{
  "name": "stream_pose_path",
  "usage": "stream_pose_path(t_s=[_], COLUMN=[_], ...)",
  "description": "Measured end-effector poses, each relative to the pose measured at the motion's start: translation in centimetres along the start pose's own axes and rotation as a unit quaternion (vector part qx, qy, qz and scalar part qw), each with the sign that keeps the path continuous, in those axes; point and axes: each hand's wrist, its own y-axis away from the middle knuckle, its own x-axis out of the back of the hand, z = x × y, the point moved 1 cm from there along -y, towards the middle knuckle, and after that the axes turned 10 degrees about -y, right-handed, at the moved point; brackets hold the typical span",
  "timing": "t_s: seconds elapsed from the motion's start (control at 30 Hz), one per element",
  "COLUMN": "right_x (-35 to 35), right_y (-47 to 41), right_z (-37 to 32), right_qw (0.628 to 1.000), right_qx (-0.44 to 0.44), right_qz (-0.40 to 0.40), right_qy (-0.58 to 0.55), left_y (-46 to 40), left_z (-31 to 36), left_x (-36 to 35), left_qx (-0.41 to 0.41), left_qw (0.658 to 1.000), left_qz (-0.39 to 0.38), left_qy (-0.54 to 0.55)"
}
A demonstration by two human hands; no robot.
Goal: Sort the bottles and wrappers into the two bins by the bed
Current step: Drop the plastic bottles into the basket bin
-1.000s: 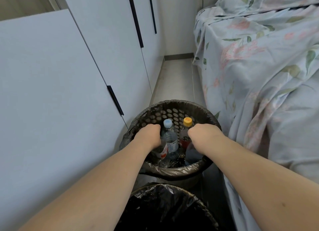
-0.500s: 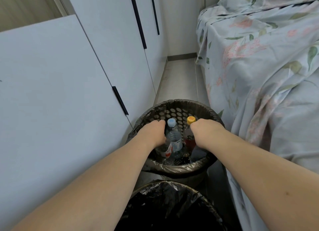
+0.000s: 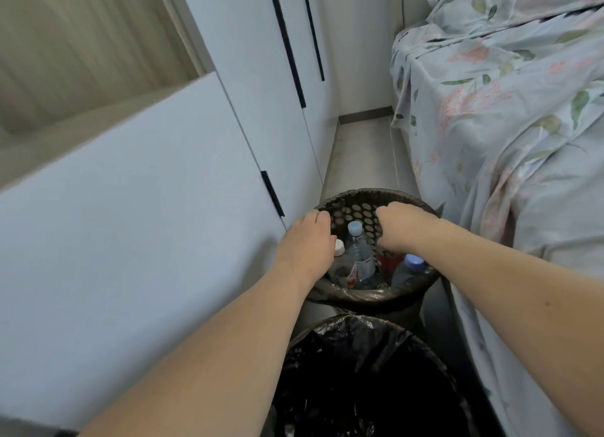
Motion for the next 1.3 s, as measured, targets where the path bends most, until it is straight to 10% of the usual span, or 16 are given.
stream_pose_path(t_s=[0.43,0.73,1.3], right_x=[2.8,0.5,-12.3], right_y=[13.0,21.3,24.2], right_z=[-5.4,-12.5,-38.4], right_qw=[0.999,0.992,0.934], right_qx=[-0.004,0.019,0.159], right_qz=[0.029,-0.121,-0.316], right_qy=[-0.032,-0.008,0.041], left_y=[12.3,26.2,46.8], left_z=[0.4,-1.6,-27.3], left_x=[7.3,7.1,8.8], left_qx=[-0.002,-0.041,0.095], left_qw=[0.999,0.995,0.986], left_qz=[0.039,0.055,-0.112], left_qy=[0.03,0.074,-0.075])
